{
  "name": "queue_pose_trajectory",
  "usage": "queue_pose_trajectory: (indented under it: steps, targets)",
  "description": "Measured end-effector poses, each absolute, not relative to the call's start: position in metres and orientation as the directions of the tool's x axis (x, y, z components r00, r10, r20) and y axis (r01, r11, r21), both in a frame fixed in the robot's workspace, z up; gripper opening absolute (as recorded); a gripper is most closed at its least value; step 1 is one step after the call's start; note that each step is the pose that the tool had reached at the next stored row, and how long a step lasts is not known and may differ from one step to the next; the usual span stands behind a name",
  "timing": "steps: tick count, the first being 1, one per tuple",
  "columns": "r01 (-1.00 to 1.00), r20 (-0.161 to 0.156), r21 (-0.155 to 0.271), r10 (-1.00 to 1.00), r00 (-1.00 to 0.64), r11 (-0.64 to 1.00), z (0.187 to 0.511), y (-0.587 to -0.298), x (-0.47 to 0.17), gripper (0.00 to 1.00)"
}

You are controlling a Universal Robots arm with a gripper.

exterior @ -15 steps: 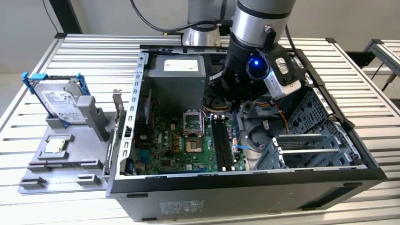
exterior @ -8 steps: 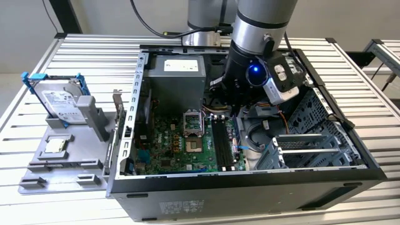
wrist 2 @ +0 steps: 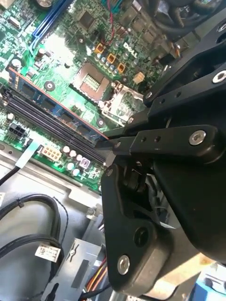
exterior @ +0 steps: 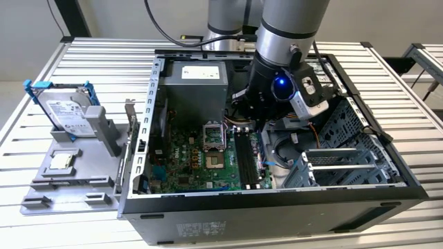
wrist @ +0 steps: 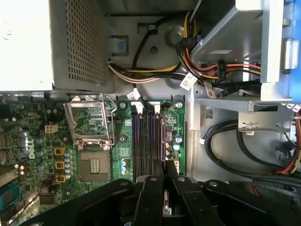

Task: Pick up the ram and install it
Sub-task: 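Insert the ram into the slot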

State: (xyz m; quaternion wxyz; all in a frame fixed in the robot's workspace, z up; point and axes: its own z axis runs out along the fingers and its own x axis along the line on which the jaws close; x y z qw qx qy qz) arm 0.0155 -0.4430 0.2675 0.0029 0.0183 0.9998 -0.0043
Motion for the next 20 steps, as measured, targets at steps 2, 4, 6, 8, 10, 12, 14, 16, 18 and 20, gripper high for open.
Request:
queue_pose_trajectory:
  steps: [2, 4, 6, 8, 10, 12, 14, 16, 18, 20]
  targets:
    - [0.034, -0.011, -0.008, 0.034, -0.999, 0.999, 0.265, -0.443, 0.015, 0.0]
    - [0.032, -0.018, -0.008, 0.032, -0.999, 0.999, 0.262, -0.443, 0.015, 0.0]
    - [0.031, -0.02, -0.008, 0.031, -0.999, 0.999, 0.259, -0.443, 0.015, 0.0]
    - [0.032, -0.02, -0.008, 0.032, -0.999, 0.999, 0.255, -0.443, 0.015, 0.0]
    - [0.032, -0.021, -0.009, 0.032, -0.999, 0.999, 0.251, -0.443, 0.015, 0.0]
    - [0.032, -0.02, -0.009, 0.032, -0.999, 0.999, 0.248, -0.443, 0.015, 0.0]
    - [0.033, -0.02, -0.009, 0.032, -0.999, 0.999, 0.244, -0.444, 0.015, 0.0]
    - [0.032, -0.021, -0.008, 0.032, -0.999, 0.999, 0.24, -0.444, 0.015, 0.0]
    - [0.033, -0.021, -0.009, 0.032, -0.999, 0.999, 0.237, -0.445, 0.015, 0.0]
    - [0.033, -0.02, -0.009, 0.033, -0.999, 0.999, 0.233, -0.446, 0.015, 0.0]
